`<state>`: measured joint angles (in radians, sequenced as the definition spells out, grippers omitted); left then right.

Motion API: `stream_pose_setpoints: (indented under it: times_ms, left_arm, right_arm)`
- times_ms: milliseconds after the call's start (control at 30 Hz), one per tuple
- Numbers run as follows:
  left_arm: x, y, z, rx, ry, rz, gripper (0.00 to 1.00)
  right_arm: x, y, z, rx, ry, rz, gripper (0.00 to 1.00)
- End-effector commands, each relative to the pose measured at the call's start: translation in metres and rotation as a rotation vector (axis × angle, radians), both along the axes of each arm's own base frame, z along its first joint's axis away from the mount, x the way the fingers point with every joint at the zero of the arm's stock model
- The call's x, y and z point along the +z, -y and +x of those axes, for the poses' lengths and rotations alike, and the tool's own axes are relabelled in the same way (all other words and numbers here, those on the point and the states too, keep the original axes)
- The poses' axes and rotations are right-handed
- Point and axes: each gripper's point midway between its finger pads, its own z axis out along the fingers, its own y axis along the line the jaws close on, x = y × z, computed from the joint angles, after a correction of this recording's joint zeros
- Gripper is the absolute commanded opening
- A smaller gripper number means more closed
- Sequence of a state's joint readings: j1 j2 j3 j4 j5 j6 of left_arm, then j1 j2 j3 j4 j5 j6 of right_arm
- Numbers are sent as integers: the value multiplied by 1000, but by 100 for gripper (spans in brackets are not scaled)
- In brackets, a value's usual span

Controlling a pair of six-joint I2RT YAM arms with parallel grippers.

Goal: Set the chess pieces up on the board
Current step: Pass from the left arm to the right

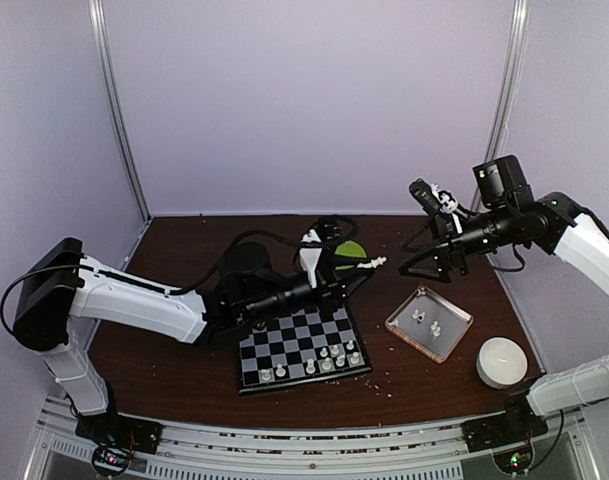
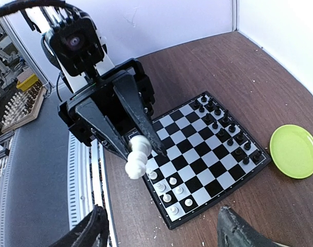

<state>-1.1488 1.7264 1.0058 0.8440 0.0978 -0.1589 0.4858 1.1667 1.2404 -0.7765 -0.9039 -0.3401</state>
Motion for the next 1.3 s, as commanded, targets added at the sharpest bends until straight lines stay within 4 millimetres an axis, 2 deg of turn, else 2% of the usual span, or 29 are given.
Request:
stream_pose_setpoints:
  times_ms: [0,200,267,467,567,833,967,1033,1133,1267]
  left_arm:
    - [26,-1,-2,-32,-26,-146,12]
    - [25,1,-3,-41,-26,-138,12]
    - [24,3,-3,-45,-23,-128,12]
    - [25,2,-4,-47,-28,-138,12]
    - [26,2,-4,-49,-29,-140,12]
    - [25,1,-3,-47,-29,-141,12]
    - [26,1,-3,-43,-29,-143,13]
    - [26,1,-1,-32,-40,-141,19]
    - [24,-4,4,6,-48,-118,37]
    - [28,-29,10,92,0,-18,51]
  right_arm:
    - [9,-18,-4,44,-10,43,70]
    - [20,-31,-2,43,-2,58,63]
    - [20,-35,0,44,-8,57,62]
    - [16,-49,-4,82,-41,47,53]
    - [16,-51,-4,88,-47,45,44]
    - [17,-52,-7,95,-57,52,11]
    - [15,-51,-8,96,-65,52,2]
    - [16,-51,-9,97,-62,53,0]
    - [20,-48,-7,83,-32,36,0]
    - [24,-39,0,46,36,-24,0]
